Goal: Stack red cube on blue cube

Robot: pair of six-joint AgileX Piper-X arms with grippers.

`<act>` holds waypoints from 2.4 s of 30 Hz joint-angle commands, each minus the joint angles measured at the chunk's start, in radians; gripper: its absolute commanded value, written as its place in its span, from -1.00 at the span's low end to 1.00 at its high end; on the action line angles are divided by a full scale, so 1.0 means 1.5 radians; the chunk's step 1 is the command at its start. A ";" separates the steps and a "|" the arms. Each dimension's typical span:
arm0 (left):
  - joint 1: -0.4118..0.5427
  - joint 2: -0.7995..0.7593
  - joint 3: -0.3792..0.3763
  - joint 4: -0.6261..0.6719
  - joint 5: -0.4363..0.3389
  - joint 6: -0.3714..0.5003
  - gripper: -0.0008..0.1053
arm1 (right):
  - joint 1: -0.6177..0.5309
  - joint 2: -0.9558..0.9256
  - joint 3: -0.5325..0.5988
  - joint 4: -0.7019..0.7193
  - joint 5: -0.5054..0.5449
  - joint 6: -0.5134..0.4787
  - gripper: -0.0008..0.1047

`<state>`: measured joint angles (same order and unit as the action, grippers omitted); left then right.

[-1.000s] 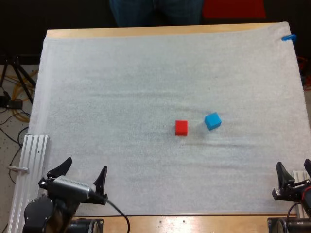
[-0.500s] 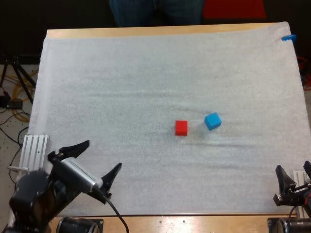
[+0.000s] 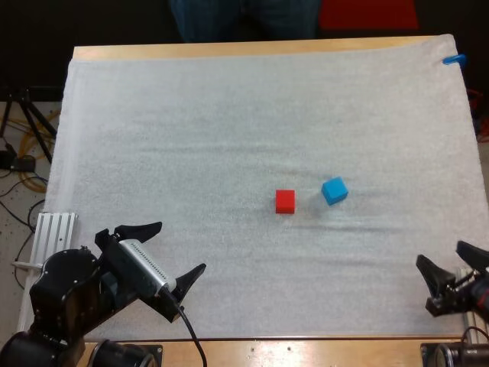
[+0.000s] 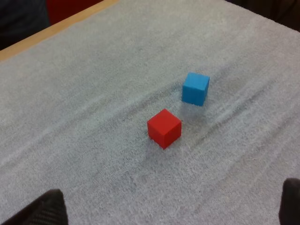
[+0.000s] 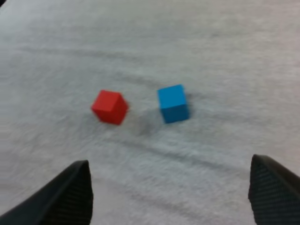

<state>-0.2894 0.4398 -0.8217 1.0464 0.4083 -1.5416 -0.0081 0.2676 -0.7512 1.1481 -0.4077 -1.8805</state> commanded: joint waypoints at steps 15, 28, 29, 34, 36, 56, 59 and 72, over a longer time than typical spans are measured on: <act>-0.002 0.000 -0.006 0.003 0.006 0.004 0.65 | 0.139 0.362 -0.184 -0.084 -0.093 -0.094 0.29; -0.002 0.000 -0.006 0.003 0.006 0.002 0.65 | 0.337 0.593 -0.211 -0.197 0.066 -0.168 0.29; -0.002 0.000 -0.006 0.003 0.006 0.002 0.65 | 0.342 0.605 -0.211 -0.202 0.068 -0.169 0.29; -0.002 0.000 -0.006 0.003 0.006 -0.001 0.65 | 0.373 0.679 -0.211 -0.238 0.107 -0.170 0.29; -0.002 0.000 -0.006 0.003 0.006 -0.001 0.65 | 0.384 0.705 -0.211 -0.258 0.126 -0.172 0.29; -0.002 0.000 -0.006 0.003 0.006 -0.001 0.65 | 0.482 0.928 -0.239 -0.364 0.272 -0.183 0.29; -0.002 0.000 -0.006 0.003 0.006 -0.001 0.65 | 0.482 0.959 -0.268 -0.364 0.285 -0.183 0.29; -0.002 0.000 -0.006 0.003 0.006 -0.003 0.65 | 0.480 1.048 -0.320 -0.291 0.272 -0.183 0.29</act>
<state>-0.2894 0.4398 -0.8217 1.0464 0.4083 -1.5416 0.7180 1.8448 -1.2218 0.7046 0.0120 -2.1543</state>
